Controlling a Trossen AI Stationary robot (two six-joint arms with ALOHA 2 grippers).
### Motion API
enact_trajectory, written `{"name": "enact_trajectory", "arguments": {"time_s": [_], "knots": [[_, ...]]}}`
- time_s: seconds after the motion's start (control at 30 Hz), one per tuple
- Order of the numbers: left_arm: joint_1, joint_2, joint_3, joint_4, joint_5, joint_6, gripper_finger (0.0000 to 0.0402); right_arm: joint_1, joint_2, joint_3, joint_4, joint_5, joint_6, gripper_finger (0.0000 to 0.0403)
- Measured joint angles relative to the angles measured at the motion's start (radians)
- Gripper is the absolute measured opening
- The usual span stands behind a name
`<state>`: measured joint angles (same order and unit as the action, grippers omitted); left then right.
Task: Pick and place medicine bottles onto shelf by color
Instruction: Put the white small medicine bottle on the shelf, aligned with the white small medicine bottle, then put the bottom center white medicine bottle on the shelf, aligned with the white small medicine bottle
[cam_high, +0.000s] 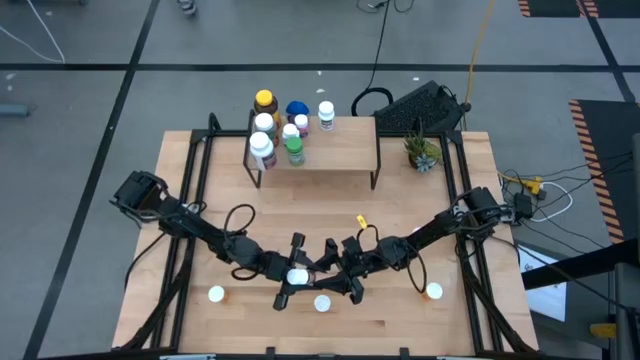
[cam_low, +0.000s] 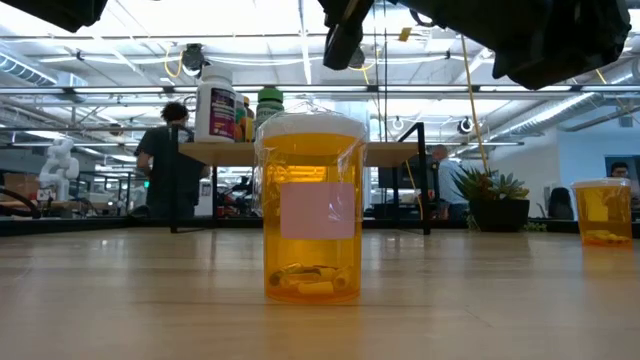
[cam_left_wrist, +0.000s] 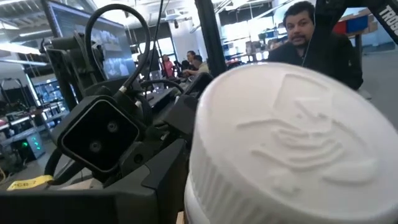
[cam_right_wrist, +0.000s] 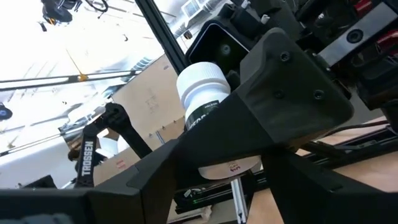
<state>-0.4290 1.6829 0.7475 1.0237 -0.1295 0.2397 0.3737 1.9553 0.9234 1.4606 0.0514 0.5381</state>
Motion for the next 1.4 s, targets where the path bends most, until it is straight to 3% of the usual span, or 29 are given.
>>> {"name": "enact_trajectory", "arguments": {"time_s": [0.3,0.53,0.8,0.93,1.1,1.23,1.4], "knots": [[0.005,0.005,-0.002,-0.054,-0.063,-0.068,0.0267,-0.010,-0.003,-0.054,-0.013,0.044,-0.056,0.0192],[0.008,0.006,-0.002,-0.268,-0.181,-0.174,0.0311,-0.030,-0.005,-0.155,-0.072,0.106,-0.075,0.0175],[0.005,0.009,-0.006,-0.447,-0.244,-0.250,0.0312,-0.047,-0.011,-0.219,-0.074,0.109,-0.070,0.0160],[0.007,0.022,-0.005,-0.543,-0.275,-0.341,0.0311,-0.046,-0.010,-0.233,-0.184,0.123,-0.052,0.0152],[0.006,0.099,-0.005,-0.560,-0.256,-0.401,0.0277,-0.047,-0.008,-0.236,-0.352,0.215,-0.035,0.0146],[0.006,0.119,-0.004,-0.649,-0.257,-0.439,0.0246,-0.046,-0.008,-0.236,-0.362,0.232,-0.049,0.0146],[0.006,0.086,-0.003,-0.700,-0.256,-0.459,0.0238,-0.046,-0.008,-0.236,-0.367,0.232,-0.062,0.0146]]}}
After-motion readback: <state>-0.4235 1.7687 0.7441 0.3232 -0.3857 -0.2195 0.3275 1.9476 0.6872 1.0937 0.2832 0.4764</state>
